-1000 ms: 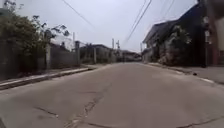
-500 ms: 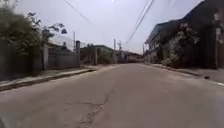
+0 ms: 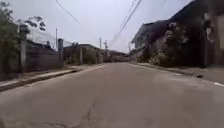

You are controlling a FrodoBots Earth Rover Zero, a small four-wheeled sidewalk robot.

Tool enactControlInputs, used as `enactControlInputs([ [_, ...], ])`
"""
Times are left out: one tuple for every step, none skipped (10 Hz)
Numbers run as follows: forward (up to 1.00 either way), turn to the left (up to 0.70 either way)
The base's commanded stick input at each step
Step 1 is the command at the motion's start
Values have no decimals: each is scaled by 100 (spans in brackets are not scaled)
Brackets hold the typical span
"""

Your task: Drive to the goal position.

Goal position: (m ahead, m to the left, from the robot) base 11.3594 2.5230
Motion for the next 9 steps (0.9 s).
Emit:
enactControlInputs([
  [100, -40],
  [100, -40],
  [100, -40],
  [100, -40],
  [100, -40],
  [100, -40],
  [100, -40],
  [100, -40],
  [100, -40],
])
